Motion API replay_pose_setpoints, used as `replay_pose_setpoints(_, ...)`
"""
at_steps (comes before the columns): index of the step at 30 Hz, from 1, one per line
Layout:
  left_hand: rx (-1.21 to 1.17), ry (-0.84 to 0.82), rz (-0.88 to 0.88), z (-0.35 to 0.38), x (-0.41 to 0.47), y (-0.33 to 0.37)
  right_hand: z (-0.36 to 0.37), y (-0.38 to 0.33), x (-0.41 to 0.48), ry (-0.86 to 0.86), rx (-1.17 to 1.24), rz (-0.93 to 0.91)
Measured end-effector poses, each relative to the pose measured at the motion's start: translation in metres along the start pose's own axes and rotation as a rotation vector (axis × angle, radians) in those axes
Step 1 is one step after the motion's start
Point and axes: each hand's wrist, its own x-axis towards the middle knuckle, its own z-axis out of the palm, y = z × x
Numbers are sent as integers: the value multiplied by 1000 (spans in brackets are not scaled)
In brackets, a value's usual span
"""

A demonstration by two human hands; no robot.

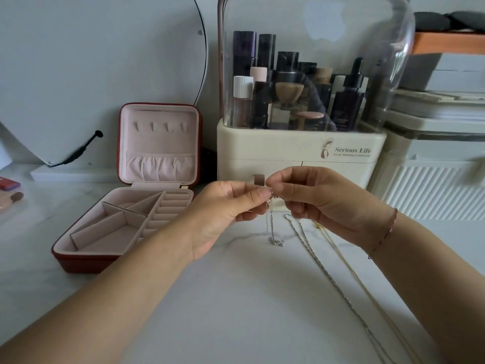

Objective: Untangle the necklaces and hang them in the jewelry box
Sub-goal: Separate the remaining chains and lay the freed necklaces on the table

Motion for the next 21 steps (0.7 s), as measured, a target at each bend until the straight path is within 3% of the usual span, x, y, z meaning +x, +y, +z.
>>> replay_pose_setpoints(12,68,90,53,2,2,-2,-5,8,4,167,-344,-13)
replay_pose_setpoints(21,79,88,87,2,2,-1,2,4,3,145,-146,-114)
